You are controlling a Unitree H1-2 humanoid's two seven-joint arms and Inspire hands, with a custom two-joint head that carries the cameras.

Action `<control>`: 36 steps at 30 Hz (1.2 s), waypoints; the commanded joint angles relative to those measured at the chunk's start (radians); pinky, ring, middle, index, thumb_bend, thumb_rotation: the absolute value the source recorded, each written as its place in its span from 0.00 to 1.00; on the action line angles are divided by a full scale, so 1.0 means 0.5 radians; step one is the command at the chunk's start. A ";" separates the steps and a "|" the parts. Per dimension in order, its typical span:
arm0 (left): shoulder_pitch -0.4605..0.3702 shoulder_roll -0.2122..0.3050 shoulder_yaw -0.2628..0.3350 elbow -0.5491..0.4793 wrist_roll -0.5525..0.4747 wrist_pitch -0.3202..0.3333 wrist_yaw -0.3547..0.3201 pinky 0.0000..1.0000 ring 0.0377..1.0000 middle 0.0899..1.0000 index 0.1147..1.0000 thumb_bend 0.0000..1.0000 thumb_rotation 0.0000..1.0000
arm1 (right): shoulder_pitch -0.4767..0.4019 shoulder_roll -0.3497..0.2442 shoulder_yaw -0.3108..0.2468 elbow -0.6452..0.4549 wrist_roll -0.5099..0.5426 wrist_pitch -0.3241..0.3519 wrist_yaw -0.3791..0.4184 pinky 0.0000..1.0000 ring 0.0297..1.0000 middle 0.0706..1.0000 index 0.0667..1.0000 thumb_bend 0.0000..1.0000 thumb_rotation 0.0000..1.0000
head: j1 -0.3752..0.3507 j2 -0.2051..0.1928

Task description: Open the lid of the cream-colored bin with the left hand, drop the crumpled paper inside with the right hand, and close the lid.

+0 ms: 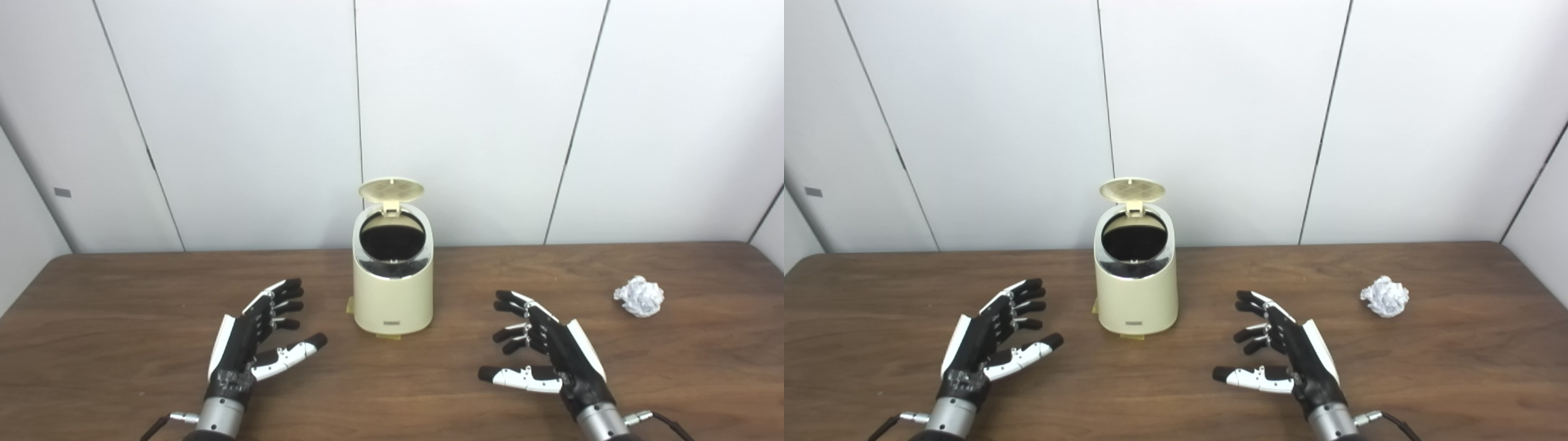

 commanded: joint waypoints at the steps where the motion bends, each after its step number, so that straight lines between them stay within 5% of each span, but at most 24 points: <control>1: -0.058 0.016 -0.008 0.008 -0.010 -0.097 0.002 0.64 0.74 0.78 0.82 0.77 0.10 | -0.118 -0.063 -0.032 -0.109 -0.056 -0.036 -0.034 0.50 0.58 0.77 0.80 0.77 0.18 | -0.003 0.000; 6: -0.058 0.026 -0.001 0.040 -0.005 -0.092 0.008 0.65 0.75 0.78 0.82 0.77 0.10 | -0.228 -0.247 -0.107 -0.203 -0.225 0.121 -0.012 0.50 0.60 0.75 0.77 0.79 0.16 | -0.153 -0.028; 12: -0.077 0.052 0.001 0.102 0.008 -0.135 0.008 0.66 0.75 0.78 0.82 0.76 0.09 | -0.399 -0.580 -0.253 -0.042 -0.411 0.194 -0.072 0.55 0.62 0.69 0.74 0.82 0.07 | -0.290 -0.053; 18: -0.103 0.080 0.005 0.173 -0.025 -0.195 -0.005 0.68 0.77 0.79 0.83 0.75 0.08 | -0.501 -0.783 -0.266 -0.066 -0.691 0.351 -0.118 0.56 0.63 0.66 0.69 0.86 0.05 | -0.391 -0.077; 27: -0.139 0.117 0.019 0.274 -0.106 -0.291 -0.057 0.69 0.77 0.79 0.83 0.72 0.01 | -0.578 -1.107 -0.140 0.019 -1.104 0.618 0.056 0.59 0.73 0.71 0.71 0.90 0.17 | -0.492 -0.099; 36: -0.138 0.123 0.026 0.285 -0.118 -0.292 -0.078 0.71 0.78 0.80 0.83 0.72 0.00 | -0.713 -1.193 0.060 0.136 -1.231 0.893 0.440 0.70 0.83 0.83 0.78 0.87 0.25 | -0.502 -0.094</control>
